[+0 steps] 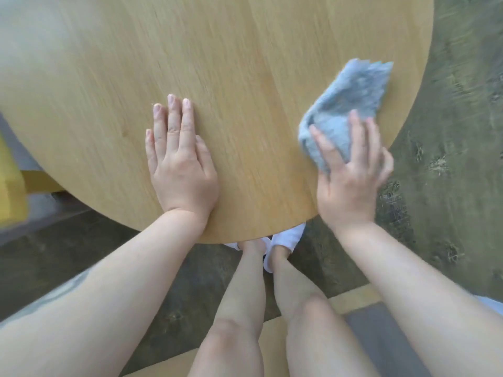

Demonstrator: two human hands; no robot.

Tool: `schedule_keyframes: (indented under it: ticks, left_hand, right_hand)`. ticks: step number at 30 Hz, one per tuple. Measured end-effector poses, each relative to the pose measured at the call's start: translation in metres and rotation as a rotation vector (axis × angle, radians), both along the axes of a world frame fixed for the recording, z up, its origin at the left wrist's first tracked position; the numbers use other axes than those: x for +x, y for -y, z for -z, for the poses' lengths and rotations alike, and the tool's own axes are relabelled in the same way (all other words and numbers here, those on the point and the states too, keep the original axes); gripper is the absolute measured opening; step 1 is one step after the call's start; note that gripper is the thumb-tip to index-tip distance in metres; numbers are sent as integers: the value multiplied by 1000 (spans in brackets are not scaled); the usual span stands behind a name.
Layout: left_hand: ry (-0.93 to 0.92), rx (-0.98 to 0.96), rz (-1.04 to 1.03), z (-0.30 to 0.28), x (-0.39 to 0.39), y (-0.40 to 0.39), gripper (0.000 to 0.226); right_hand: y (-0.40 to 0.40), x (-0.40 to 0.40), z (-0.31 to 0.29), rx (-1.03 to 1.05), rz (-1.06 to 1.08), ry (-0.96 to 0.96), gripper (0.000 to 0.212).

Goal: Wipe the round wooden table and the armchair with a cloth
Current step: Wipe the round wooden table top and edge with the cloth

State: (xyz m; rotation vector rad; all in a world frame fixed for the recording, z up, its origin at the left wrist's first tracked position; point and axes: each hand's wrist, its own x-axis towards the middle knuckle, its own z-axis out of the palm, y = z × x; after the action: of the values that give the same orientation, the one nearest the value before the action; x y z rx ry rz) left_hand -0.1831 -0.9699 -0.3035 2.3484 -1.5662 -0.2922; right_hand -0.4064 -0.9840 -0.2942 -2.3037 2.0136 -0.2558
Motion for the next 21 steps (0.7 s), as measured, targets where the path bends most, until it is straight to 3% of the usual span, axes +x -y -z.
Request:
schedule_keyframes:
  ticks: [2,3,4,5,7,9,10,12,14,15,16,17,20,21]
  left_hand:
    - [8,-8,-8,-2,-2,1,51]
    - [-3,0,-13,-3,-2,2,51]
    - [-23,7,-20,-4,-1,2,51]
    - [-56,15,-21,-5,2,3,52]
    - [-195,40,3,-11,8,4,54]
    - [-379,81,53,-21,18,5,55]
    - [-458,100,70,-26,23,5,53]
    - [-536,131,84,-34,29,0,50]
    - [-499,143,99,-35,28,-8,49]
    - [-459,147,107,-34,25,-11,49]
    - [-418,153,110,-32,22,-14,51]
    - [-377,160,116,-30,20,-17,52]
    - [-271,183,179,-27,20,-22,55]
    - [-238,193,206,-26,23,-24,55]
  right_hand:
    - [26,6,-11,-41,296,121,54]
    - [26,24,-16,-54,330,217,55]
    - [16,43,-17,-65,232,293,55]
    - [-3,60,-13,-38,2,338,56]
    - [-51,62,-7,42,-587,264,53]
    - [-67,24,-5,80,-850,207,48]
    - [-59,4,-5,55,-810,222,46]
    - [-29,-25,-6,-30,-461,261,48]
    - [4,-22,-9,-75,-16,241,53]
    - [7,-5,-7,-97,114,186,55]
    - [-1,16,-3,-111,110,147,57]
    - [-19,37,2,-85,-38,154,57]
    - [-83,62,-1,13,-804,262,40]
    - [-81,54,-9,23,-881,309,35]
